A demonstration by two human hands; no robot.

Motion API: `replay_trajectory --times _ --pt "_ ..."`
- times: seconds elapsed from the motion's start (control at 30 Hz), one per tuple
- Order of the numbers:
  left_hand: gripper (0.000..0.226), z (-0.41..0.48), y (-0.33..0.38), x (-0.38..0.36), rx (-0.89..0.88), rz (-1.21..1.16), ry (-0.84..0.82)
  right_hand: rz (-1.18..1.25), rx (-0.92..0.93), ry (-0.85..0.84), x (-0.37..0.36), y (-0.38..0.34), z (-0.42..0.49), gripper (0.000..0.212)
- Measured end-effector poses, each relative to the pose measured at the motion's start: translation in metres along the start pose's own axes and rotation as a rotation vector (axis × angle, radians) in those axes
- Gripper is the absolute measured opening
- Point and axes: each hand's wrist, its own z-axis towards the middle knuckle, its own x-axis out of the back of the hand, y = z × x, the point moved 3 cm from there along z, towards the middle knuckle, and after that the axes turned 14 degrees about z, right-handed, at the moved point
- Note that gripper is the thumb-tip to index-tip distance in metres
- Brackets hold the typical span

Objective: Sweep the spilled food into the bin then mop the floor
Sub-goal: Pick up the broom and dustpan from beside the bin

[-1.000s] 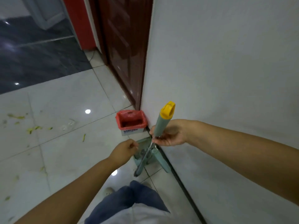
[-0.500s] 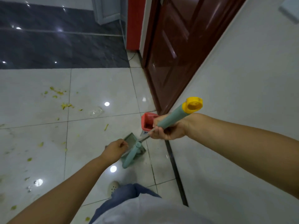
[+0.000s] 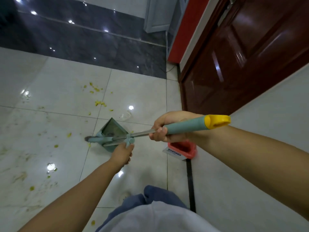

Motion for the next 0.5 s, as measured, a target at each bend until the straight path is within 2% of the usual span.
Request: replay_trajectory --times 0.1,0.2,0.3,0.4,0.5 --pt "0.025 0.014 0.013 0.020 -0.009 -0.022 0.113 -0.208 0.134 -0.058 -0.011 -0.029 0.026 0.004" --pt "0.024 0.031 0.022 0.039 0.030 0.018 0.168 -0.286 0.099 -0.100 -0.017 -0.053 0.043 0.003" --pt "0.026 0.045 0.030 0.055 0.059 0.088 0.224 -0.278 0.078 -0.170 -0.021 -0.076 0.047 0.012" --pt "0.029 0.056 0.037 0.066 0.100 0.157 0.277 -0.217 -0.102 -0.205 -0.020 -0.095 0.040 0.023" --pt "0.032 0.067 0.052 0.071 0.151 0.170 0.320 -0.344 -0.106 -0.228 -0.015 -0.121 0.042 0.021"
